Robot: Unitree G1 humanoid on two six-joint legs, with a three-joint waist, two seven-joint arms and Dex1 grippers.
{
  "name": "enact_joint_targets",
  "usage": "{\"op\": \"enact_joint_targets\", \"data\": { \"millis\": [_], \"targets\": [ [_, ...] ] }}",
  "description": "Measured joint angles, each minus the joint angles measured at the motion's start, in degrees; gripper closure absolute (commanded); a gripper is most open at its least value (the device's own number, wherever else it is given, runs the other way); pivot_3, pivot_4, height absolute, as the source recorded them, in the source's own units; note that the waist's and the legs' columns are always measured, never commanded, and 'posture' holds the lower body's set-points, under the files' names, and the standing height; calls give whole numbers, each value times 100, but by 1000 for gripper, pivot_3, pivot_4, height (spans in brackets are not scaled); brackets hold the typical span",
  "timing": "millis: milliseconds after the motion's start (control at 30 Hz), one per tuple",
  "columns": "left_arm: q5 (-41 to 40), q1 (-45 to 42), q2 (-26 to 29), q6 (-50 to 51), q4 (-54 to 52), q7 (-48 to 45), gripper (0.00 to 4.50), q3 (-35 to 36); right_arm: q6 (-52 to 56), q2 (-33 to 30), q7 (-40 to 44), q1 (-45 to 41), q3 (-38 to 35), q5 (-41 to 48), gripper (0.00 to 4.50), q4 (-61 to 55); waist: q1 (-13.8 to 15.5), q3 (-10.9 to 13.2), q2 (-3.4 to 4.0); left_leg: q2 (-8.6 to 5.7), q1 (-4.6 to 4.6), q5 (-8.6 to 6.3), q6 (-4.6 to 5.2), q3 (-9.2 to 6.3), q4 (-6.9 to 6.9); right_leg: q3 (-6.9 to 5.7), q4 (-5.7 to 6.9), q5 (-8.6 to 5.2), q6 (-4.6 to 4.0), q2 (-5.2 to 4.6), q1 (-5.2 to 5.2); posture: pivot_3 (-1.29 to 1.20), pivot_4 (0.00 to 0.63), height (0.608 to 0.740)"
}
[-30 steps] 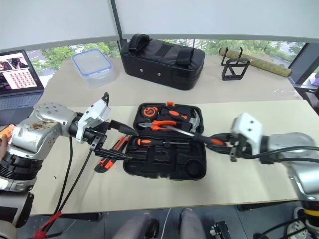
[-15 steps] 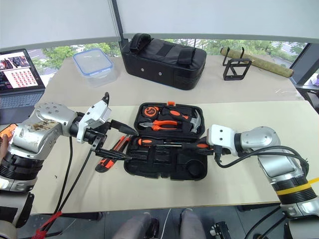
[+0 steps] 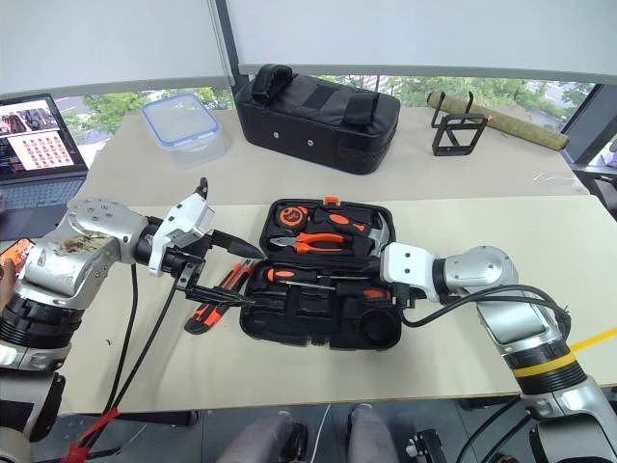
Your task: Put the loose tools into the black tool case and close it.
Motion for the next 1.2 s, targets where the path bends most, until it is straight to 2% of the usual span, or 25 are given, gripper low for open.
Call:
{"op": "enact_joint_targets", "data": {
  "millis": [33, 133, 400, 433, 600, 733, 900, 1000, 1100, 1200],
  "targets": [
    [3, -4, -1, -17, 29, -3, 0, 0, 187, 24, -15, -3, -84, 115, 811, -91, 1, 0, 0, 0, 0, 0, 0, 0, 0, 0, 0, 0, 0, 0, 0, 0, 150, 722],
    [32, -12, -15, -80, 143, -6, 0, 0, 557, 93, -65, -101, -186, 310, 1581, -166, 1, 0, 0, 0, 1, 0, 0, 0, 0, 0, 0, 0, 0, 0, 1, 0, 150, 722],
    [180, -76, -144, -146, 259, -16, 0, -48, 862, 495, -254, -290, -43, 377, 4387, -165, -5, 0, 0, 0, -1, 0, 0, 0, 0, -1, 0, 0, 0, -1, 0, 0, 150, 722],
    [182, -88, -150, -163, 262, -22, 0, -48, 870, 528, -268, -297, 1, 350, 4478, -138, -4, 0, 0, 0, -1, 0, 0, 0, 0, -1, 1, 0, 0, -1, -1, 0, 150, 722],
    [228, -125, -158, -239, 399, -50, 0, -49, 603, 390, -150, -344, 595, -240, 4478, 36, -2, 0, 0, -2, -1, 0, 0, 0, 1, -3, 1, 0, 0, 5, -1, 0, 150, 722],
    [246, -125, -158, -245, 421, -48, 0, -49, 262, 315, -100, -397, 735, -520, 4478, 38, -3, -2, -2, -1, 12, 0, 0, 0, 1, -3, 1, 0, 0, 6, 9, 0, 150, 722],
    [265, -92, -143, -248, 416, 23, 0, -35, 285, 351, -155, -400, 697, -532, 4478, 15, -4, -4, -6, -1, 13, 0, 0, 0, 2, 0, 4, 0, 0, 5, 10, 0, 150, 722],
    [285, 89, -74, -245, 403, 148, 0, 82, 641, 482, -269, -358, 399, -219, 4478, -66, -9, -4, -6, -1, 3, 0, 0, 1, 0, 1, 5, 0, 0, 4, -2, 0, 150, 722],
    [289, 452, 87, -203, 297, 449, 0, 366, 1432, 553, -331, -366, -243, 527, 3703, -475, -18, -2, -4, 0, -1, 0, 0, 0, -4, 4, 4, 1, -1, 2, -9, 0, 150, 722],
    [298, 1016, 305, -4, 239, 991, 0, 929, 2479, 467, -423, -397, -1049, 1533, 2721, -1052, -25, -2, -3, 5, 1, 0, 0, -4, -9, 1, 0, 1, -2, 5, -7, 0, 150, 722]
  ]
}}
